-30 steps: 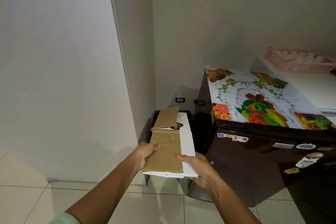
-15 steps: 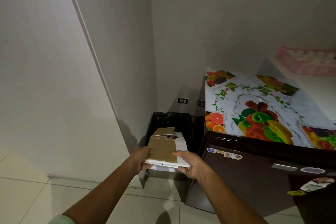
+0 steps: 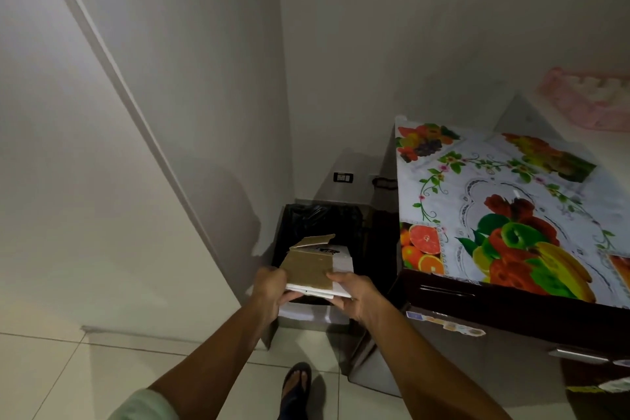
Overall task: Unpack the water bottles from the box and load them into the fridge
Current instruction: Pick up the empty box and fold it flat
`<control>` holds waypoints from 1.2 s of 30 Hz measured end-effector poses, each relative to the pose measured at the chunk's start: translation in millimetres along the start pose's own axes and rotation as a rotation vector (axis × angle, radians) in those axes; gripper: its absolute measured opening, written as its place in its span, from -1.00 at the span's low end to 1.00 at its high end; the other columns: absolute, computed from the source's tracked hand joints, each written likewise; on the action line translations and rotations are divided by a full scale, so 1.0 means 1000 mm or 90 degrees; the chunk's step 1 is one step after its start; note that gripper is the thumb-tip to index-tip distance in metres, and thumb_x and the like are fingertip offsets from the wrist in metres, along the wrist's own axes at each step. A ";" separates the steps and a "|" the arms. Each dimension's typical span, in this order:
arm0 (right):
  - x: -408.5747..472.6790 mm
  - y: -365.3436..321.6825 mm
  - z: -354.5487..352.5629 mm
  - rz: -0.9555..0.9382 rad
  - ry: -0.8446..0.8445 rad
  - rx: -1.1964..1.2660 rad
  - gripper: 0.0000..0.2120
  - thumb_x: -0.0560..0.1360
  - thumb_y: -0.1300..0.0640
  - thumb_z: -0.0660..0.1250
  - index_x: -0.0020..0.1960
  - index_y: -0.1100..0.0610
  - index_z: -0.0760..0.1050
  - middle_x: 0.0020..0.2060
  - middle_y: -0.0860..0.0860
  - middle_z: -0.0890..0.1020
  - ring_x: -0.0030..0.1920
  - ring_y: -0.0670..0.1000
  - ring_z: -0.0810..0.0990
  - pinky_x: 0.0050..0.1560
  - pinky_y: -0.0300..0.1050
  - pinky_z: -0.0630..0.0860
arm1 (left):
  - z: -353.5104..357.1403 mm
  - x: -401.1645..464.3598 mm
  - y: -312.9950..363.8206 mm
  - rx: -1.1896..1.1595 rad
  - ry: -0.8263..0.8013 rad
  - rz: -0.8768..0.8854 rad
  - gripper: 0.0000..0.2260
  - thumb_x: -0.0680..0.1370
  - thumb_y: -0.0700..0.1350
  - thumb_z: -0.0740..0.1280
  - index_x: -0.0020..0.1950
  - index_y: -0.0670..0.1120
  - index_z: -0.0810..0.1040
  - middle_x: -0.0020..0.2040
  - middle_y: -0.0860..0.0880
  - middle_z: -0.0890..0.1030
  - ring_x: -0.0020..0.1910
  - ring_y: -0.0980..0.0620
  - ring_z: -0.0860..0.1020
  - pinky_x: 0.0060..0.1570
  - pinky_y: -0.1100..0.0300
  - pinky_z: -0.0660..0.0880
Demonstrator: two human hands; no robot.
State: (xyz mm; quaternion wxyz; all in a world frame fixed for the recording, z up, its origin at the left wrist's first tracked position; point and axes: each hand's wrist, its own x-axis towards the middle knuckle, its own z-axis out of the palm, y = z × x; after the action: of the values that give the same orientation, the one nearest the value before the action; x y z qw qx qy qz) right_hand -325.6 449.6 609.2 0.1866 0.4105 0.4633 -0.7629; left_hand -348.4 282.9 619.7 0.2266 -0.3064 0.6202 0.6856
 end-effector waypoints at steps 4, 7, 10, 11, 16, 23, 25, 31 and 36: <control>0.037 -0.010 0.014 -0.004 0.036 0.048 -0.69 0.48 0.39 0.45 0.20 0.39 0.50 0.04 0.30 0.65 -0.06 0.23 0.68 -0.24 0.04 0.66 | 0.008 0.039 0.013 -0.008 0.004 -0.031 -0.86 0.61 -0.33 0.17 0.11 -0.25 0.48 0.03 -0.26 0.63 -0.09 -0.17 0.67 -0.43 0.18 0.59; 0.065 -0.013 0.024 0.006 0.071 0.085 -0.68 0.50 0.41 0.41 0.23 0.45 0.47 -0.02 0.31 0.64 -0.07 0.24 0.66 -0.20 0.05 0.62 | 0.012 0.071 0.020 0.003 0.006 -0.051 -0.84 0.59 -0.37 0.14 0.03 -0.26 0.51 -0.04 -0.25 0.63 -0.11 -0.19 0.66 -0.47 0.20 0.57; 0.098 -0.012 0.035 0.014 0.119 0.101 -0.65 0.51 0.42 0.40 0.27 0.45 0.45 -0.01 0.30 0.63 -0.11 0.23 0.64 -0.29 0.04 0.60 | 0.018 0.105 0.023 0.025 0.019 -0.064 -0.85 0.57 -0.40 0.15 0.00 -0.34 0.51 -0.13 -0.27 0.62 -0.21 -0.19 0.64 -0.52 0.19 0.56; 0.111 -0.011 0.039 0.017 0.132 0.110 -0.63 0.51 0.42 0.39 0.30 0.44 0.44 0.04 0.31 0.62 -0.09 0.24 0.64 -0.30 0.04 0.60 | 0.019 0.118 0.023 0.029 0.025 -0.074 -0.86 0.57 -0.40 0.16 0.01 -0.34 0.51 -0.15 -0.26 0.60 -0.23 -0.18 0.62 -0.54 0.19 0.54; 0.166 -0.005 0.054 0.031 0.212 0.160 -0.56 0.48 0.44 0.42 0.33 0.32 0.43 0.21 0.32 0.57 0.16 0.32 0.59 0.02 0.19 0.60 | 0.026 0.173 0.016 0.025 0.042 -0.102 -0.84 0.57 -0.40 0.14 0.04 -0.34 0.50 -0.14 -0.24 0.58 -0.24 -0.18 0.59 -0.56 0.16 0.55; 0.231 -0.001 0.055 0.055 0.255 0.142 -0.55 0.48 0.42 0.44 0.33 0.30 0.42 0.21 0.30 0.56 0.17 0.31 0.59 0.13 0.26 0.60 | 0.035 0.237 0.001 0.013 0.041 -0.161 -0.84 0.58 -0.41 0.14 0.03 -0.32 0.50 -0.11 -0.24 0.58 -0.18 -0.20 0.61 -0.48 0.11 0.61; 0.244 0.003 0.051 0.069 0.276 0.124 -0.52 0.47 0.40 0.45 0.35 0.30 0.40 0.23 0.29 0.54 0.17 0.31 0.58 0.14 0.27 0.59 | 0.037 0.249 -0.007 0.009 0.053 -0.177 -0.84 0.58 -0.41 0.14 0.03 -0.30 0.50 -0.10 -0.24 0.58 -0.17 -0.22 0.60 -0.50 0.12 0.60; 0.278 0.026 0.040 0.102 0.323 0.089 -0.56 0.46 0.38 0.46 0.30 0.28 0.43 0.17 0.28 0.57 0.02 0.27 0.62 -0.08 0.12 0.64 | 0.037 0.274 -0.037 0.011 0.076 -0.207 -0.81 0.57 -0.41 0.14 0.06 -0.27 0.52 -0.02 -0.26 0.59 -0.05 -0.30 0.61 -0.49 0.10 0.60; 0.299 0.020 0.042 0.093 0.300 0.121 -0.54 0.47 0.40 0.45 0.33 0.30 0.41 0.18 0.30 0.56 -0.03 0.24 0.61 -0.01 0.18 0.63 | 0.041 0.298 -0.038 -0.021 0.072 -0.225 -0.83 0.61 -0.36 0.14 0.01 -0.23 0.51 -0.07 -0.23 0.61 -0.11 -0.21 0.62 -0.50 0.16 0.58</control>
State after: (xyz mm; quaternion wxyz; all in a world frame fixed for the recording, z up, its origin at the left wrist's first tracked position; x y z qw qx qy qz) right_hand -508.5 431.9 369.0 0.0888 0.6248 0.3894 -0.6709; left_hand -538.9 307.6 385.8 0.3033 -0.4527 0.5571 0.6267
